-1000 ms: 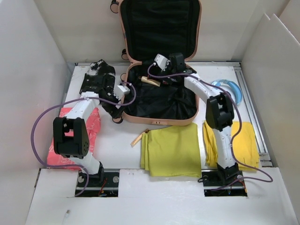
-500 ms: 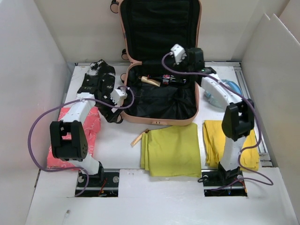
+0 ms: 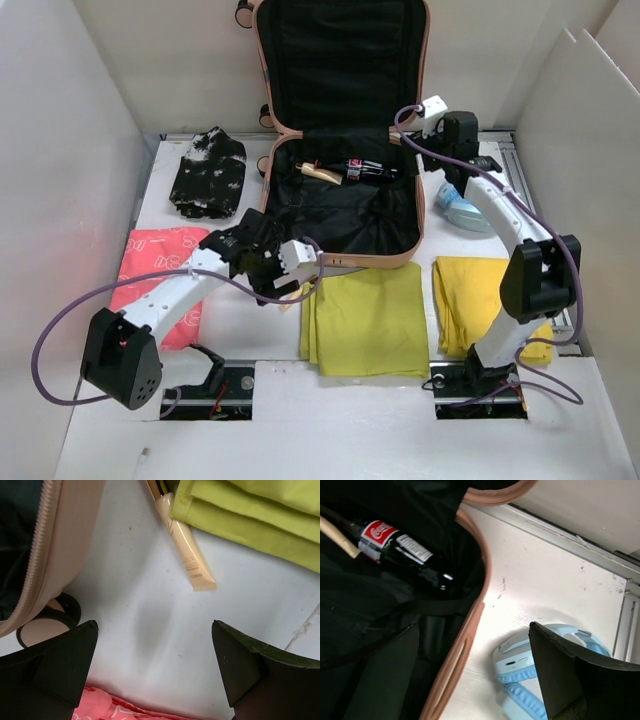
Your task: Pack the luggage
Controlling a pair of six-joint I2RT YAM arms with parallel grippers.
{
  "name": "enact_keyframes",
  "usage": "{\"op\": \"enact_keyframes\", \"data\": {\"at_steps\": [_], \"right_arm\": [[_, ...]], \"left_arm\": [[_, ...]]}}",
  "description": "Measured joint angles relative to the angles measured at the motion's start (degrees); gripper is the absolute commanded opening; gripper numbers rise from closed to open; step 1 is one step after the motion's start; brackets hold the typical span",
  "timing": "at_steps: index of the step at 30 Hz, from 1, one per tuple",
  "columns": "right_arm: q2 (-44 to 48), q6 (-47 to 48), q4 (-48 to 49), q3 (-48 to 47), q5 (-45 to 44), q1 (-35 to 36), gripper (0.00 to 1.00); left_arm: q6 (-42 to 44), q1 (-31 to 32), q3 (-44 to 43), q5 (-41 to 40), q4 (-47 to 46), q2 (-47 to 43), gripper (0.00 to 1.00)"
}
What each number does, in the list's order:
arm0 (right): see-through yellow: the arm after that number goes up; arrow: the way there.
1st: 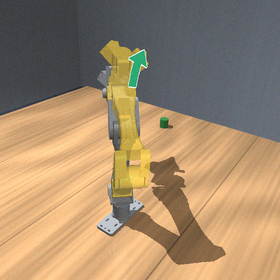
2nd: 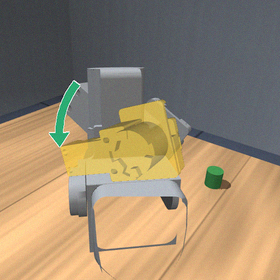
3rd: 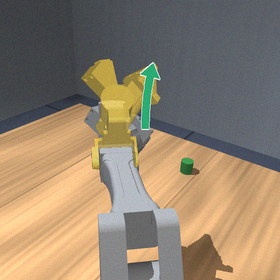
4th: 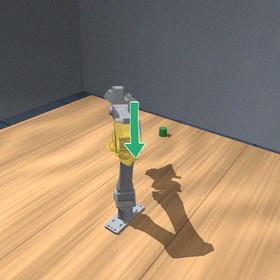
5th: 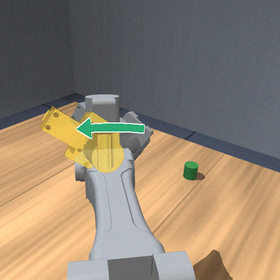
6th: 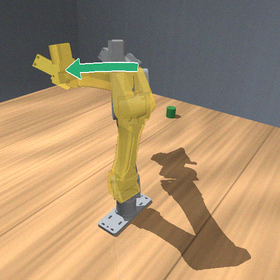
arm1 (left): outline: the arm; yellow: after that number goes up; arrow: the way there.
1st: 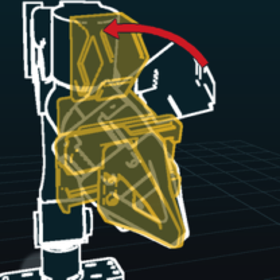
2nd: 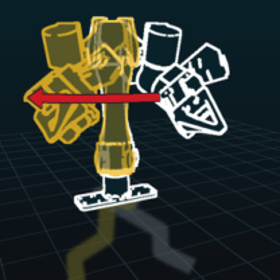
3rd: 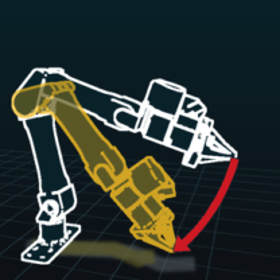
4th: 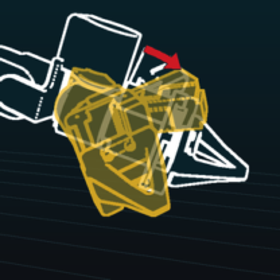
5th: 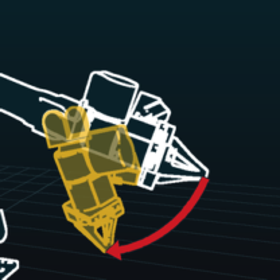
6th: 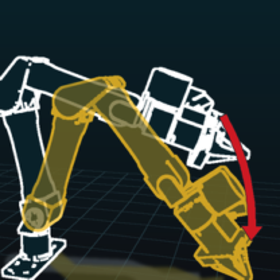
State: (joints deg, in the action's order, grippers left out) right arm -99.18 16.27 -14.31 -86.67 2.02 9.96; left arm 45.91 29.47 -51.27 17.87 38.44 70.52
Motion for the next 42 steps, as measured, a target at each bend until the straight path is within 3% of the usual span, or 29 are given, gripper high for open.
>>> {"op": "enact_keyframes", "data": {"at_steps": [9, 16, 22, 26, 27, 30, 31, 32, 38, 42], "right_arm": [[6.49, -3.41, -0.74, 8.15, -5.66, 4.48, 0.93], [18.64, -6.12, -5.75, 13.73, -13.05, 7.26, 0.93], [26.88, -7.13, -10.14, 14.86, -16.65, 7.37, 0.93], [32.0, -7.32, -11.89, 17.99, -18.21, 7.39, 0.93], [33.16, -7.3, -12.46, 18.73, -18.56, 7.39, 0.93], [36.13, -7.21, -13.4, 20.22, -19.63, 7.39, 0.93], [36.83, -7.04, -13.57, 20.39, -19.82, 7.37, 0.93], [37.4, -6.99, -13.55, 20.55, -20.09, 7.37, 0.93], [38.36, -6.4, -13.53, 21.07, -20.76, 7.32, 0.94], [38.03, -5.14, -12.74, 21.07, -20.96, 7.23, 0.94]], "left_arm": [[-4.33, 4.2, 1.73, -1.44, -5.57, 3.87, 0.99], [-8.26, 11.32, 8.81, -1.64, -12.02, 6.03, 1.0], [-12.33, 11.58, 8.85, -5.38, -18.67, 12.5, 0.99], [-14.05, 11.72, 8.87, -6.01, -19.19, 12.63, 0.75], [-14.27, 11.69, 8.87, -5.92, -19.58, 12.74, 0.59], [-14.1, 11.3, 8.79, -5.53, -21.55, 13.35, 0.31], [-13.79, 11.17, 8.76, -5.33, -21.92, 13.49, 0.05], [-13.46, 11.1, 8.76, -5.49, -22.21, 13.64, 0.0], [-11.41, 9.92, 8.7, -6.12, -21.9, 13.29, 0.0], [-9.27, 5.66, 9.35, -7.65, -15.65, 10.12, 0.0]]}}
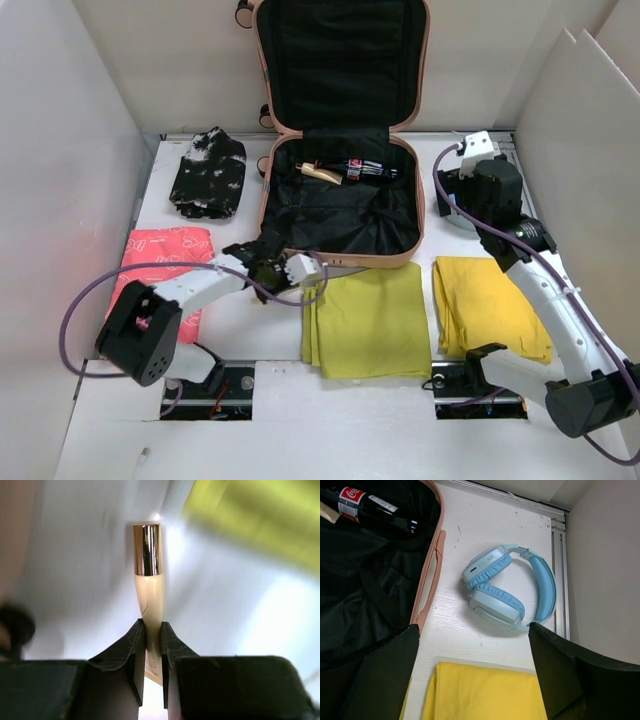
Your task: Pack the luggage
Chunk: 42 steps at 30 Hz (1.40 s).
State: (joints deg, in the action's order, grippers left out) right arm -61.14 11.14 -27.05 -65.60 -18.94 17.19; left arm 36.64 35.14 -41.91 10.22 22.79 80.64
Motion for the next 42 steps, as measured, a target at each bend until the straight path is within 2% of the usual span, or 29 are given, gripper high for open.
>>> {"op": "enact_keyframes", "data": {"at_steps": [6, 9, 13, 15, 19, 25, 28, 33, 40, 41, 42], "right_arm": [[-4.59, 1.79, 3.89, -0.63, 2.8, -2.23, 0.94], [-8.37, 2.62, 5.75, -2.19, 5.49, -3.78, 0.94], [-13.7, 3.48, 8.44, -5.66, 8.33, -5.75, 0.94], [-16.22, 4.0, 10.08, -7.43, 10.01, -7.02, 0.94], [-22.32, 5.05, 12.55, -11.76, 14.71, -10.6, 0.94], [-35.12, 5.4, 12.31, -21.99, 22.58, -16.94, 0.94], [-41.22, 5.18, 10.91, -26.99, 22.86, -18.56, 0.93], [-49.9, 2.16, 6.8, -33.9, 22.29, -18.71, 0.93], [-53.31, -4.13, 4.09, -34.16, 19.47, -19.15, 0.93], [-53.31, -4.61, 4.07, -34.07, 19.08, -19.26, 0.94], [-53.31, -5.05, 4.04, -34.07, 18.69, -19.43, 0.94]], "left_arm": [[5.9, -7.78, -1.7, -3.45, 14.08, -10.78, 0.0], [8.5, -8.59, -10.73, -2.64, 17.97, -15.87, 0.0], [10.82, -8.59, -23.61, -0.28, 17.62, -15.5, 0.0], [11.91, -8.59, -27.41, 0.31, 14.97, -13.66, 0.0], [16.2, -8.66, -35.08, 0.48, 10.67, -2.43, 0.0], [22.12, -10.93, -61.02, 0.94, 3.8, 30.4, 0.0], [25.73, -12.59, -65.59, 1.42, -2.03, 40.28, 0.0], [30.67, -14.32, -65.7, 1.66, -9.03, 48.76, 0.0], [31.8, -14.38, -66.14, 2.86, -13.35, 52.59, 0.0], [32.02, -14.38, -66.14, 3.28, -13.49, 52.59, 0.03], [32.24, -14.43, -66.14, 3.43, -13.64, 52.59, 0.11]]}}
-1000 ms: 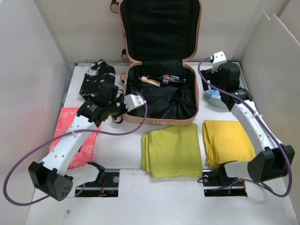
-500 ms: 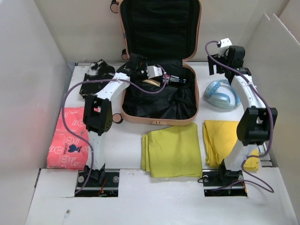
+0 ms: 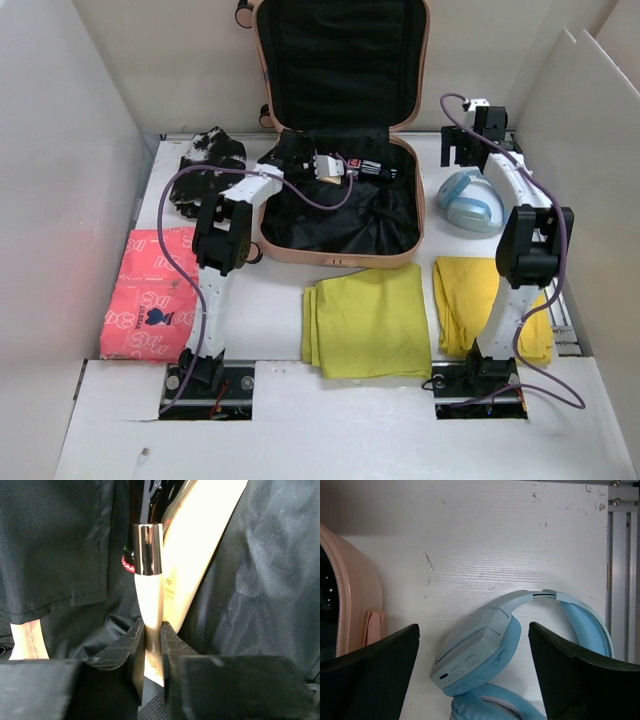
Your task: Pack the luggage
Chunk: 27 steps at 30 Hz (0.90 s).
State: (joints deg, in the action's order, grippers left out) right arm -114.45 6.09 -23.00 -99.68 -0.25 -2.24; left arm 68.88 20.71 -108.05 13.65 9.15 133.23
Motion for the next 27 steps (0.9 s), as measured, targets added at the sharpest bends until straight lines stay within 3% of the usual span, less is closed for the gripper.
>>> {"op": "enact_keyframes", "data": {"at_steps": [1, 2, 6, 15, 23, 26, 27], "right_arm": [[-0.04, -0.35, -0.07, 0.0, -0.26, -0.13, 0.95], [-0.11, -0.63, -0.17, 0.0, -0.48, -0.33, 1.0], [-1.03, -2.19, -1.07, -0.02, -1.03, -0.94, 1.0], [-3.61, -7.45, -3.26, 0.07, -0.44, -1.22, 1.0], [-6.67, -11.91, -3.58, 2.4, -1.68, -1.22, 1.0], [-8.61, -12.41, -3.58, 2.38, -1.62, -1.2, 0.91], [-9.18, -12.44, -3.58, 2.38, -1.49, -1.18, 0.81]], "left_arm": [[0.35, -0.09, 0.0, 0.09, -0.07, 0.0, 0.2], [0.74, -0.2, 0.04, 0.09, -0.2, 0.0, 0.37], [0.68, -0.61, 0.07, -0.22, -1.31, 0.0, 0.8], [-6.08, -2.16, -2.14, -1.68, 1.33, -0.48, 0.85], [-8.87, -2.82, -3.65, -1.57, 8.68, -7.04, 0.87], [-10.67, -2.8, -3.78, -1.6, 10.29, -10.62, 0.87], [-11.26, -2.8, -3.78, -1.6, 10.64, -11.72, 0.87]]}}
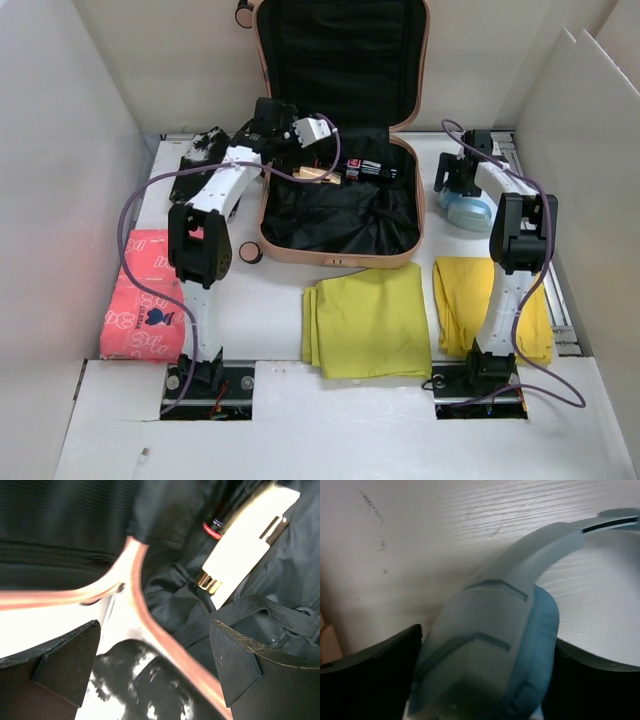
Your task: Pack the luggage
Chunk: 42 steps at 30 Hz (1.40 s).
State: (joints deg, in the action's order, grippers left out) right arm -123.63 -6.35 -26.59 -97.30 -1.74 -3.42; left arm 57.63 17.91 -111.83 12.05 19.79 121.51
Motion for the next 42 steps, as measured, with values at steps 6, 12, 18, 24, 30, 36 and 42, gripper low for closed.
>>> {"op": "enact_keyframes", "data": {"at_steps": [6, 12, 18, 24, 30, 36, 42], "right_arm": [[-0.57, 1.18, 0.0, 0.07, 1.18, 0.39, 0.26], [1.49, 6.21, -0.61, 0.42, -2.38, 1.03, 0.0], [10.88, 18.27, -1.4, 0.42, -2.6, 5.6, 0.0], [22.77, 31.89, -1.51, -1.75, 3.78, 17.77, 0.0], [23.52, 36.3, -4.81, -10.8, 6.95, 29.9, 0.0], [14.47, 35.87, -14.45, -24.06, 12.59, 33.64, 0.0], [2.32, 31.85, -25.99, -29.07, 16.5, 33.09, 0.0]], "left_arm": [[-5.44, 0.02, 3.13, -0.57, 0.83, -7.39, 0.87], [-11.28, -0.39, 8.26, -2.86, 1.68, -13.42, 0.87], [-18.49, -3.96, 15.37, -7.13, 1.64, -17.31, 0.87], [-25.24, -9.29, 25.24, -8.02, 0.48, -22.43, 0.87], [-28.35, -9.33, 30.84, -8.55, -0.46, -26.97, 0.87], [-29.38, -8.98, 32.7, -9.66, -1.66, -29.05, 0.87], [-30.14, -9.01, 32.74, -10.29, -2.01, -29.09, 0.87]]}}
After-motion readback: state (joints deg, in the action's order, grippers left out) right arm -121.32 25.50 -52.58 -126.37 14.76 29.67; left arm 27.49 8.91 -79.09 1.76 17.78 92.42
